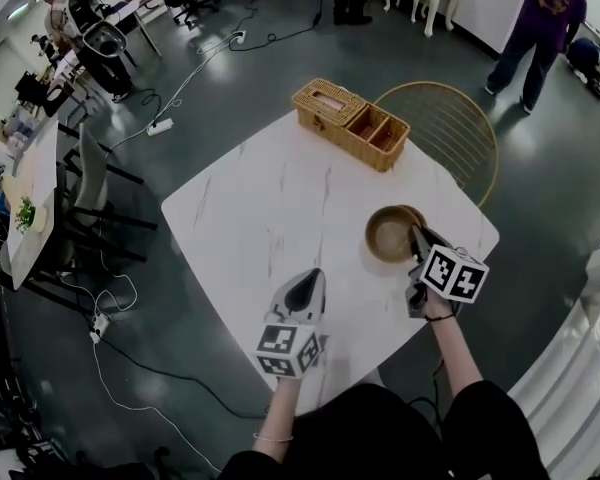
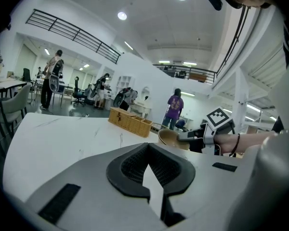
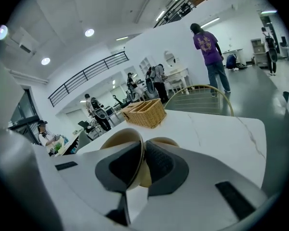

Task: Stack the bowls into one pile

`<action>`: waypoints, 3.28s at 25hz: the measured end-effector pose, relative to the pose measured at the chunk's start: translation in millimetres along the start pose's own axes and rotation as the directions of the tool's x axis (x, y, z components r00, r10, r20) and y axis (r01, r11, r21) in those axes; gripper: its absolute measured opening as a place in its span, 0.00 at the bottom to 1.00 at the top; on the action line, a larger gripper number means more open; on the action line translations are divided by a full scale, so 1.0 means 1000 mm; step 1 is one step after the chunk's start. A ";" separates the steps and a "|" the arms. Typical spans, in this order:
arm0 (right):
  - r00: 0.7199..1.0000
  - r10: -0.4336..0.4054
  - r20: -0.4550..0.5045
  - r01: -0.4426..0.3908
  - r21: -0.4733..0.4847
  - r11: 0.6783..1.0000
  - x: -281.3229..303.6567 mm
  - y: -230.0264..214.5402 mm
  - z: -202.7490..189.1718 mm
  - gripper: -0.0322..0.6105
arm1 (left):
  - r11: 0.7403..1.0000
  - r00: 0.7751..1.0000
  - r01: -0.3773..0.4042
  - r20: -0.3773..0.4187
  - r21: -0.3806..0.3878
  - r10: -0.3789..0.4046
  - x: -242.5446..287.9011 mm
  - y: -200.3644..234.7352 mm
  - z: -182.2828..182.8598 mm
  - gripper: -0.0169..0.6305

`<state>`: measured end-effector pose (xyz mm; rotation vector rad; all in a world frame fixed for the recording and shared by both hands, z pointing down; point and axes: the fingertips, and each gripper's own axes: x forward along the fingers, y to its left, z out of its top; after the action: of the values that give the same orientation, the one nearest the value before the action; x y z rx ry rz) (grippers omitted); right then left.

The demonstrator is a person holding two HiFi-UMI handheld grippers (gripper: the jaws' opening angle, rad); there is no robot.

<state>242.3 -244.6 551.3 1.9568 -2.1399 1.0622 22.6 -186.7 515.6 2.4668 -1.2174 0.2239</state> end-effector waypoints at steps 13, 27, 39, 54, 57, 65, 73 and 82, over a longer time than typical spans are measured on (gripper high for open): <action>0.995 -0.097 0.027 0.093 0.106 0.990 0.008 -0.035 0.004 0.10 | 1.000 0.999 -0.004 -0.040 0.010 0.005 0.006 0.004 -0.009 0.05; 0.985 -0.171 -0.005 0.171 0.040 0.985 0.021 -0.051 -0.008 0.10 | 1.000 0.999 -0.005 -0.052 -0.001 0.005 0.006 0.008 -0.014 0.05; 0.984 -0.177 -0.030 0.174 -0.071 0.982 0.023 -0.047 -0.015 0.11 | 1.000 0.999 0.007 -0.049 -0.002 -0.007 0.002 0.007 -0.014 0.05; 0.994 -0.091 0.054 0.097 -0.122 0.988 -0.006 -0.016 -0.007 0.23 | 1.000 1.000 -0.005 0.016 -0.007 0.005 -0.031 0.007 0.004 0.05; 0.997 -0.053 0.048 0.060 -0.166 0.984 -0.017 0.000 -0.012 0.14 | 1.000 0.999 -0.016 0.037 -0.009 0.016 -0.042 0.009 0.010 0.05; 0.980 0.187 0.066 -0.169 -0.212 0.963 -0.049 0.063 -0.012 0.09 | 0.999 0.994 -0.038 0.101 0.011 0.037 -0.069 0.011 0.029 0.05; 0.922 0.383 0.061 -0.353 -0.279 0.893 -0.083 0.128 -0.007 0.08 | 0.997 0.985 -0.063 0.163 0.034 0.056 -0.098 0.013 0.049 0.05; 0.869 0.488 0.085 -0.439 -0.324 0.838 -0.114 0.165 0.004 0.07 | 0.994 0.970 -0.095 0.229 0.050 0.081 -0.131 0.014 0.070 0.05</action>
<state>118.9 -154.8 421.2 1.4688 -2.7651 0.5724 -70.1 -127.3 415.4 2.5481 -1.4342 0.0020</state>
